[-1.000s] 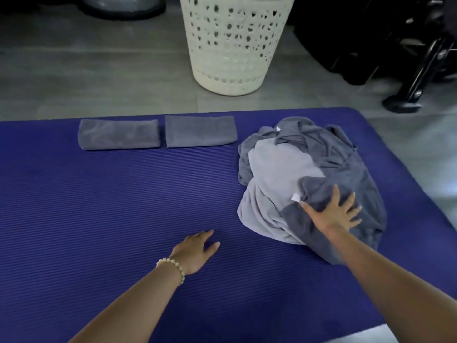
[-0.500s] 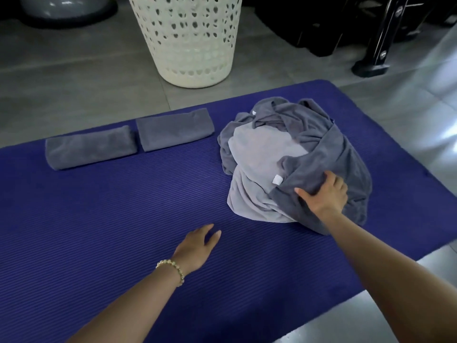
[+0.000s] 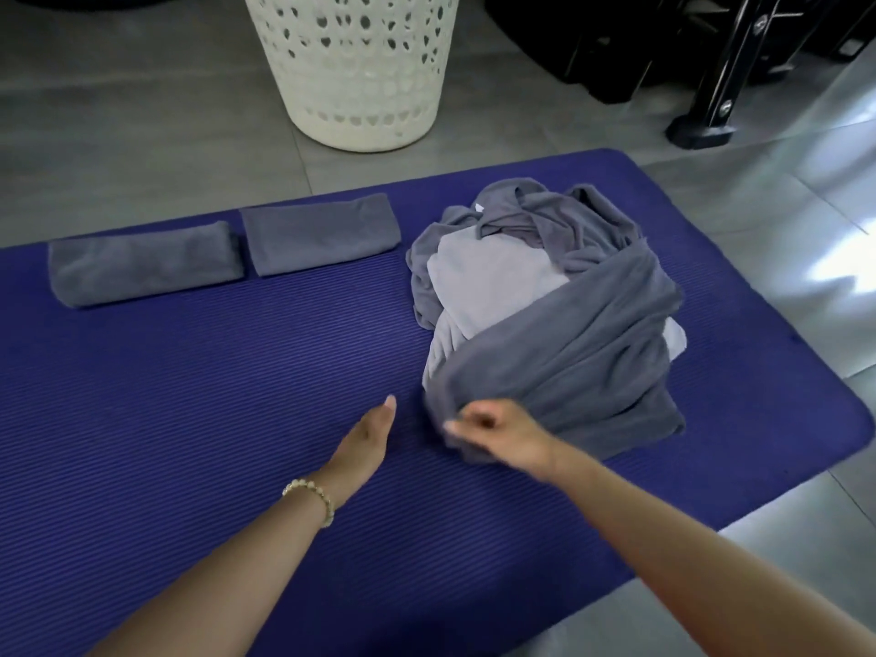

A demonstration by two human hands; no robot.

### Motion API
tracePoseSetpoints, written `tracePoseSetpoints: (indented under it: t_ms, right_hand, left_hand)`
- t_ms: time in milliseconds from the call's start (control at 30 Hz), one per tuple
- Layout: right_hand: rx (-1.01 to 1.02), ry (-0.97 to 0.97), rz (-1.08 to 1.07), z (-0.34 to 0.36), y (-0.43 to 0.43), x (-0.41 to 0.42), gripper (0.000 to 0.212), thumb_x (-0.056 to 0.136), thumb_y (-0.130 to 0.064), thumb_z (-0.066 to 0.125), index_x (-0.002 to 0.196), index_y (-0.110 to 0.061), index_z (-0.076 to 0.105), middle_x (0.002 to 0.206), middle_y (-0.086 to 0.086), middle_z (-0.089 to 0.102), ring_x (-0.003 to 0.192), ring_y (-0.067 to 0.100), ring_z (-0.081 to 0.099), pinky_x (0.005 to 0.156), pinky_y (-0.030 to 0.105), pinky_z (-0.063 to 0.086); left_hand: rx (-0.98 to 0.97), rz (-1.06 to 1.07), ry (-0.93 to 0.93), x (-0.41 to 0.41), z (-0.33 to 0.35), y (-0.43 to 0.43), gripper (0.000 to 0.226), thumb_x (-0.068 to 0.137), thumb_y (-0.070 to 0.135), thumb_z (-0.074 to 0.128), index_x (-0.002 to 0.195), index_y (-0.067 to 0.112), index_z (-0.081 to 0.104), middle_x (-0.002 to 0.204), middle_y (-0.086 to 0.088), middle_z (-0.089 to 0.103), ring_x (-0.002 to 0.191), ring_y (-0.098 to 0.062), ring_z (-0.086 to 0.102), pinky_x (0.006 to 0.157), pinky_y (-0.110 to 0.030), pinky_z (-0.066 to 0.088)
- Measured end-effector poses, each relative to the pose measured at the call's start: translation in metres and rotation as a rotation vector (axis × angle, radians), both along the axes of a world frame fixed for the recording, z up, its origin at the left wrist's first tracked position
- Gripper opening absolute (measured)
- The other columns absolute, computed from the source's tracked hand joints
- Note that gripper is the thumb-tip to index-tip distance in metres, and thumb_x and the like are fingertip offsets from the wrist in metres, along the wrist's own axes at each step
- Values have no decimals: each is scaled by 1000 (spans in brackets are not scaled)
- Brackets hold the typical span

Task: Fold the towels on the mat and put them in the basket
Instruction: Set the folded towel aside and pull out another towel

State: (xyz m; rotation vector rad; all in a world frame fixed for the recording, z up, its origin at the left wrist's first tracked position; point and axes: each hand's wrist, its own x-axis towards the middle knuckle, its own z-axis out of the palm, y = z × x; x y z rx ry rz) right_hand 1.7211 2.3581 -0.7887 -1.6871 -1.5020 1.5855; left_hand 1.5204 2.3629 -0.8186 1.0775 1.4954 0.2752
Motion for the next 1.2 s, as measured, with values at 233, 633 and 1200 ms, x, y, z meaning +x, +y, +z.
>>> tracePoseSetpoints:
  t_ms: [233,633,1200]
  right_hand:
    - [-96,304,130,62,-21,-119,21,95,-21,57,75,-15,61,68,-7,63,67,1,61,72,16,52]
    - [217,161,262,191,-26,-201,39,88,-60,45,111,-34,65,115,-22,63,111,-9,52,96,18,38]
    - [458,-394,530,362,-110,-198,59,66,-57,77,59,-6,48,53,-2,44,50,10,40,52,22,29]
  left_hand:
    - [5,216,-156,-58,81,-6,53,88,56,48,74,8,66,55,-1,65,53,-11,62,45,-18,46]
    - [852,-64,97,-177,214,-52,50,97,32,50,59,-1,49,52,-3,43,48,-9,35,50,-22,31]
    - [997,-47,441,-311,388,-177,59,91,48,57,55,9,32,55,-3,27,53,-11,24,56,-33,24]
